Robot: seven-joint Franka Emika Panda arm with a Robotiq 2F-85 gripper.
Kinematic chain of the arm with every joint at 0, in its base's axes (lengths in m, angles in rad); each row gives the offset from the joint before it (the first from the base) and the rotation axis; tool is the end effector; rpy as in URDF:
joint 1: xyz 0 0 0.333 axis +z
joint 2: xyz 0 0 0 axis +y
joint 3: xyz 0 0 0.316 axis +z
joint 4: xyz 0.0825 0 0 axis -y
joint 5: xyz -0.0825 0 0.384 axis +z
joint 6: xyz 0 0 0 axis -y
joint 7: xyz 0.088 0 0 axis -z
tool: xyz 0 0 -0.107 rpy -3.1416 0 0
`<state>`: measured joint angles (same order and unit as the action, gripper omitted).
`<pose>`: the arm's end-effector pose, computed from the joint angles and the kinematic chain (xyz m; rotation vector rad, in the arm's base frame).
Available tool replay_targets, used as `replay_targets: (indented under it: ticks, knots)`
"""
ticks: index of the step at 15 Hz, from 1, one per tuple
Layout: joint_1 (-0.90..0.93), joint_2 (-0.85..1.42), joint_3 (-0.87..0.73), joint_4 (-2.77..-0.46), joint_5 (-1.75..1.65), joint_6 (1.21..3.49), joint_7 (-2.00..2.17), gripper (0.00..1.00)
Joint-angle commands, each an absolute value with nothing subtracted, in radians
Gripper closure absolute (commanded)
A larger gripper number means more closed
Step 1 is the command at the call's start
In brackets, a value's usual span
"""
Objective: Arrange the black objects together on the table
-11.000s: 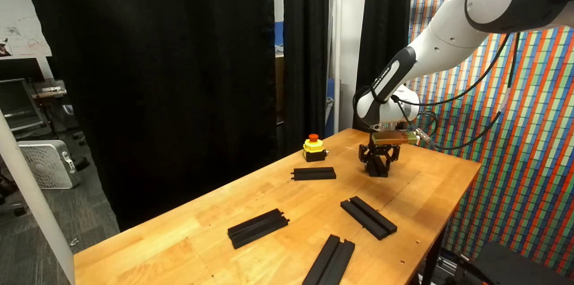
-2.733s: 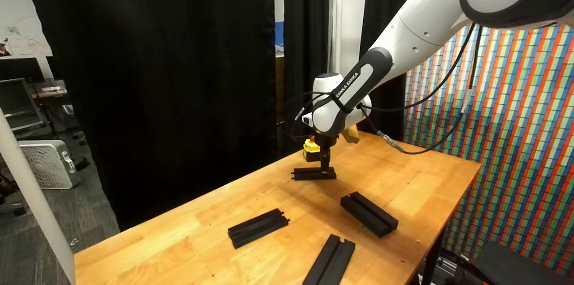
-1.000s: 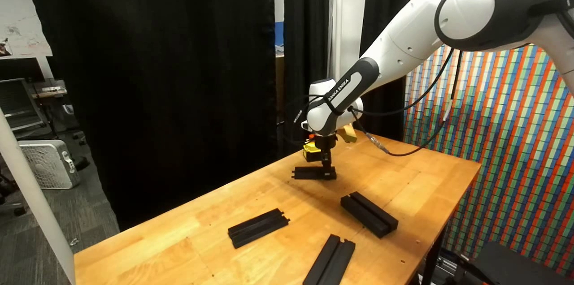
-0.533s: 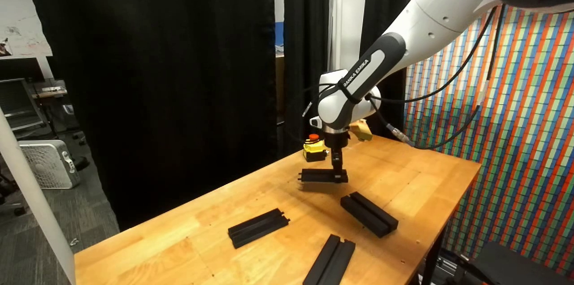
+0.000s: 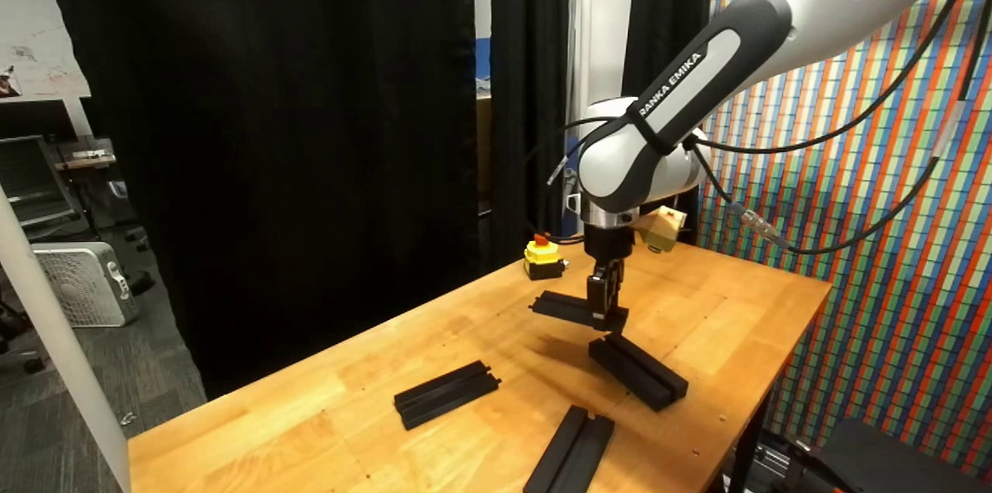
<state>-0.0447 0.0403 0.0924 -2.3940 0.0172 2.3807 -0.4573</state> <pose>0.4890 0.0236 0.2957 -3.0210 -0.7589 0.0767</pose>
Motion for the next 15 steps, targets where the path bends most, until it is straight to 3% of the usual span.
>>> replay_targets:
  ticks: [1,9,15]
  knots:
    - [-0.002,-0.109,0.079,-2.54,0.062,2.403,-0.282,0.55]
    - [0.032,-0.224,0.076,-2.742,0.068,2.519,-0.016,0.55]
    - [0.025,-0.191,0.069,-2.746,0.062,2.568,0.066,0.55]
